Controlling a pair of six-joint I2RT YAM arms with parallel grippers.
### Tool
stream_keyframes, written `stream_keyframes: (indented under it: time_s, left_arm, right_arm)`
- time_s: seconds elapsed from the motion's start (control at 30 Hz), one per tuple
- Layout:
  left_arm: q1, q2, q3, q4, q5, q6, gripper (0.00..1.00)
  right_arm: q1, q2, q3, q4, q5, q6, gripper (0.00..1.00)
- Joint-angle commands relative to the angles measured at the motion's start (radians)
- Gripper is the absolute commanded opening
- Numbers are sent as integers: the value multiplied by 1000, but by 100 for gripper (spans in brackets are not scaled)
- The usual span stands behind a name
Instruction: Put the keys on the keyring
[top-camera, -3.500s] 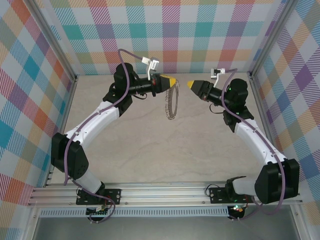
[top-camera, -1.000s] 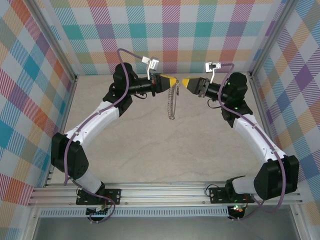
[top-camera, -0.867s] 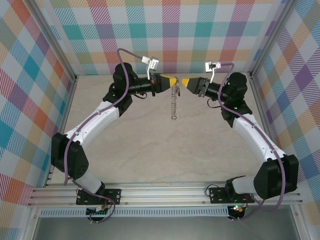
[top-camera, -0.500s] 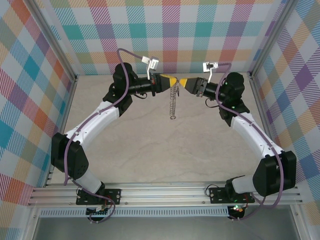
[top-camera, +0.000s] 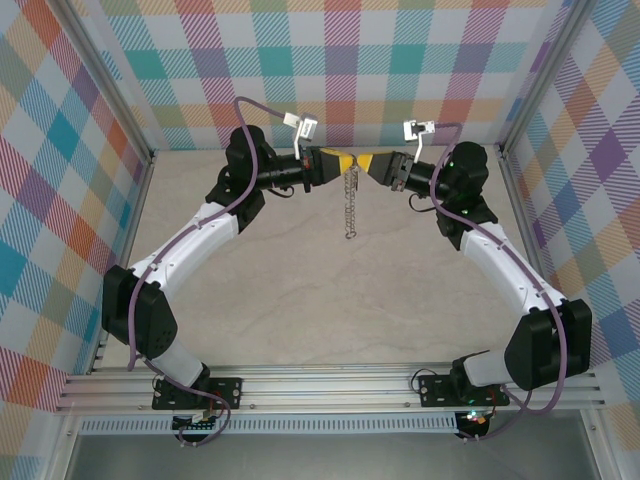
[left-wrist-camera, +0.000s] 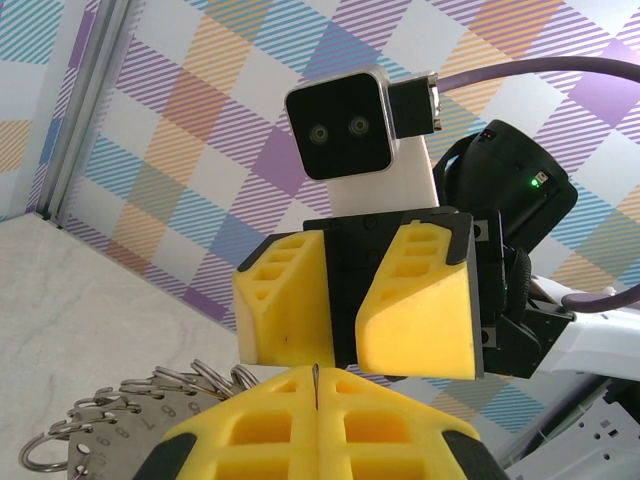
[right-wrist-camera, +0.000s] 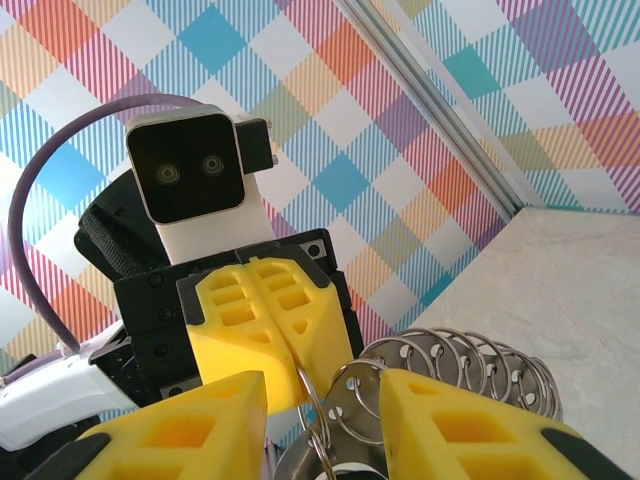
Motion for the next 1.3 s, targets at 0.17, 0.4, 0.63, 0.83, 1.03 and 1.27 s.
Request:
stream_keyframes:
  time_s: [0.17, 0.4, 0.63, 0.83, 1.03, 1.27]
  left_arm:
    - [-14, -12, 38, 56, 22, -5, 0]
    - [-15, -13, 38, 52, 21, -3, 0]
    - [-15, -14, 45, 24, 17, 9, 0]
    - [-2, -35, 67, -109, -29, 97, 28]
    - [39, -40, 107, -206, 5, 154, 47]
    - [59, 25, 240, -430, 102, 289, 50]
  right_arm:
    - [13, 26, 35, 33, -37, 2, 35]
    - [15, 30, 35, 26, -40, -5, 20]
    - [11, 26, 65, -72, -32, -77, 0]
    - [-10, 49, 154, -264, -102, -221, 0]
    - [-53, 89, 245, -451, -227, -367, 0]
    - [-76, 167, 349, -651, -375, -532, 0]
